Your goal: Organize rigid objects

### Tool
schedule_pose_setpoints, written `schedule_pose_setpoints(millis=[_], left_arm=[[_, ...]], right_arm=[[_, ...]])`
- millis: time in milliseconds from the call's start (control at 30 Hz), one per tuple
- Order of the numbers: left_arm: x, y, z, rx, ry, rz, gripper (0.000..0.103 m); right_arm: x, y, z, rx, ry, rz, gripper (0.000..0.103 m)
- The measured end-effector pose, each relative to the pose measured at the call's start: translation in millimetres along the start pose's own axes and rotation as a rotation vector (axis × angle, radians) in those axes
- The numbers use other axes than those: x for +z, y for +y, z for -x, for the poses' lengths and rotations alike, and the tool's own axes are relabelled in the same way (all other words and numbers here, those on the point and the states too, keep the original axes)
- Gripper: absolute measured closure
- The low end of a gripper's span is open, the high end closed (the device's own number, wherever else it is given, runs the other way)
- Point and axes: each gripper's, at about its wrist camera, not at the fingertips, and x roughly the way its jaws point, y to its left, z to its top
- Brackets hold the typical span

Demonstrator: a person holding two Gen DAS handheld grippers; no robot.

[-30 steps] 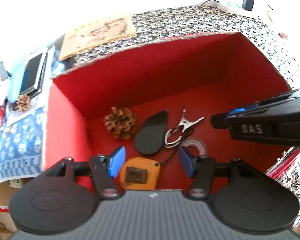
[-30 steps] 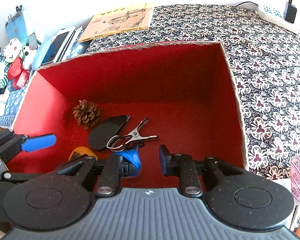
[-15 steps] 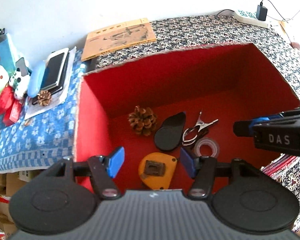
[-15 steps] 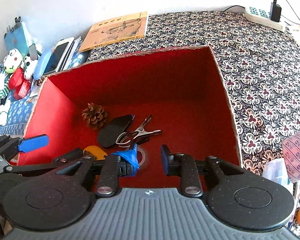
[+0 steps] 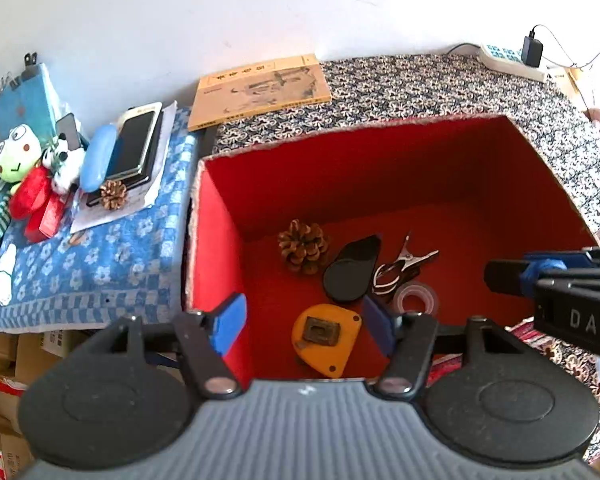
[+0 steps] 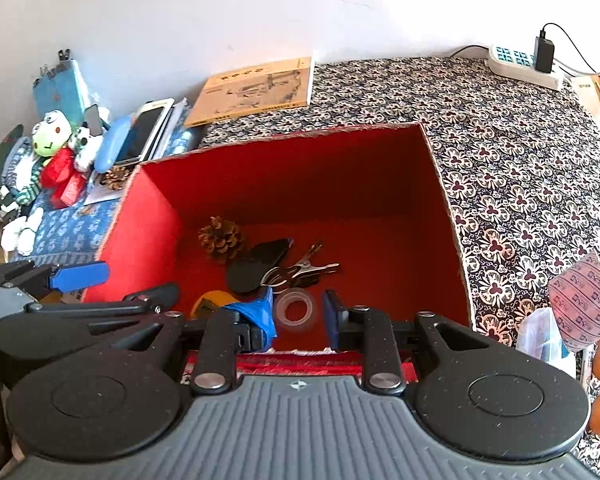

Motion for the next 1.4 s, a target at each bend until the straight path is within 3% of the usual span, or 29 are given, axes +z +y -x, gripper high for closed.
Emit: schedule_pose_setpoints(millis=[433, 1400], left_arm=[[-15, -3, 38, 0.060, -0.043, 0.065, 0.035], [-103, -67, 57, 0.136, 0.154, 0.159, 0.034]], right_arm=[[-17, 3, 23, 0.074, -0.002, 0.062, 0.093], [-94, -32, 52, 0.176, 0.137, 0.094, 0.090]])
